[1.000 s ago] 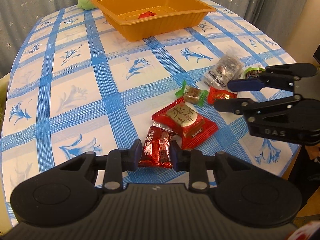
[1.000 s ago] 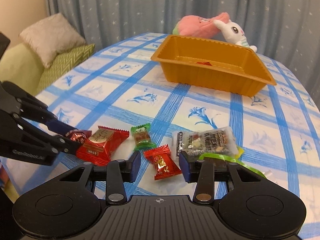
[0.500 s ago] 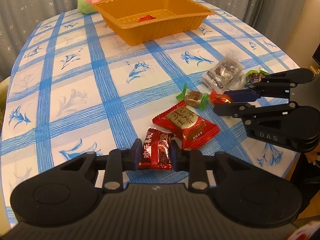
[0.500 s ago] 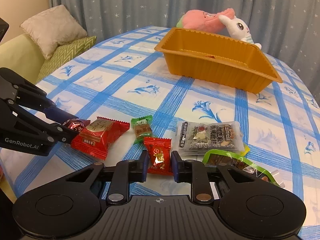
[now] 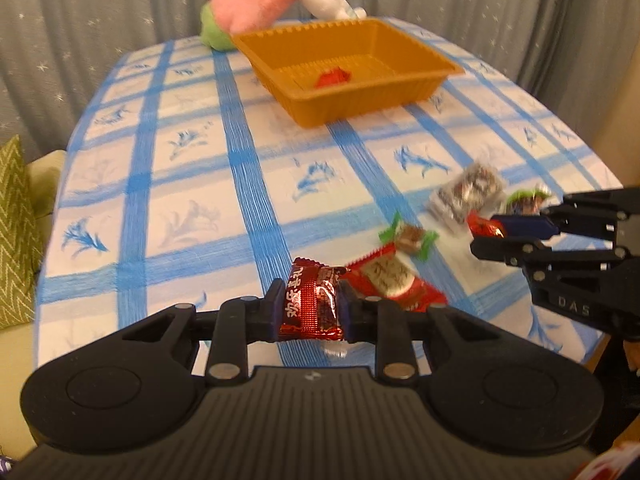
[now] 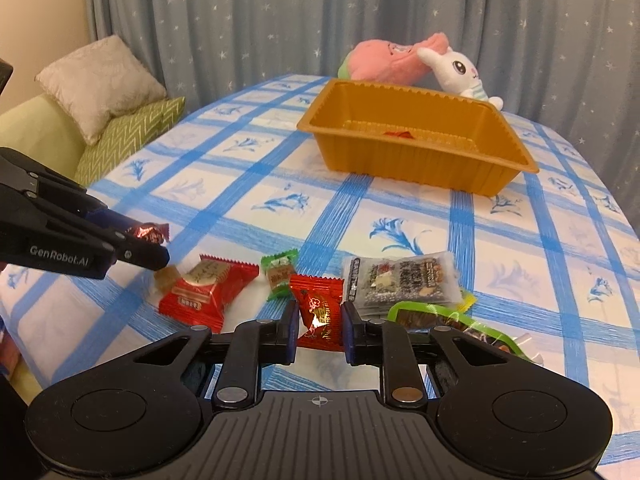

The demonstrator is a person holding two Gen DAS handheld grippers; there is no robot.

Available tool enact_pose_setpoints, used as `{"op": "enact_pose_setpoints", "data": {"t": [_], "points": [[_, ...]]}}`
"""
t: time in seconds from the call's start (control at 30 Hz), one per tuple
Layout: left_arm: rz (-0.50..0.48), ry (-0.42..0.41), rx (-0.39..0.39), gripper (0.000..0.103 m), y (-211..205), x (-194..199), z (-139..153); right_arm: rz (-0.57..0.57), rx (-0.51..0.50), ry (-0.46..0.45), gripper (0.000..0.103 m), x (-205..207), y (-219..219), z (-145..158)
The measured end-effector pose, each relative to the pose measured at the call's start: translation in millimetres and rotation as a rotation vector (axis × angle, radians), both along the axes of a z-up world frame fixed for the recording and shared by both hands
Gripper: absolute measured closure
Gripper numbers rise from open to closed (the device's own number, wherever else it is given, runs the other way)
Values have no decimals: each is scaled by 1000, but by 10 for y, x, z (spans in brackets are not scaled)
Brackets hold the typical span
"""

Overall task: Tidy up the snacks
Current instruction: 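Grasp a dark red candy with the left tool while the right tool grasps a red candy, then carry both held candies over the orange tray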

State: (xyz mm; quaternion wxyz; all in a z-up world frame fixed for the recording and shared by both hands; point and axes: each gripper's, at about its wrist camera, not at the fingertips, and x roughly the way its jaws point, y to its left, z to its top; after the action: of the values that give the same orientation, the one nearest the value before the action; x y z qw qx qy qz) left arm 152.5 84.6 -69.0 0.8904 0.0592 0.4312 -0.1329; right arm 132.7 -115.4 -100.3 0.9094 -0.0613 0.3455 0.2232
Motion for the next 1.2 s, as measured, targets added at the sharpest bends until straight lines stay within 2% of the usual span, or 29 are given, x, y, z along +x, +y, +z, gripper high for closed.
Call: {"op": "enact_pose_setpoints", "data": {"t": [0.37,0.57,0.87,1.2], "points": [[53,-80,-89,79,-286,44,406,-46,45,-37,81,-11,-180,332],[41,-107,-115,79,-469,128,545,-81,55,-59,81,41,-358,499],[42,-136,-139,79,-679,324,612,-116,72,-83,81,281,-591,699],[71,-172,-201,79,-851,811,628,-168,112,-111,81,802,-815,893]]}}
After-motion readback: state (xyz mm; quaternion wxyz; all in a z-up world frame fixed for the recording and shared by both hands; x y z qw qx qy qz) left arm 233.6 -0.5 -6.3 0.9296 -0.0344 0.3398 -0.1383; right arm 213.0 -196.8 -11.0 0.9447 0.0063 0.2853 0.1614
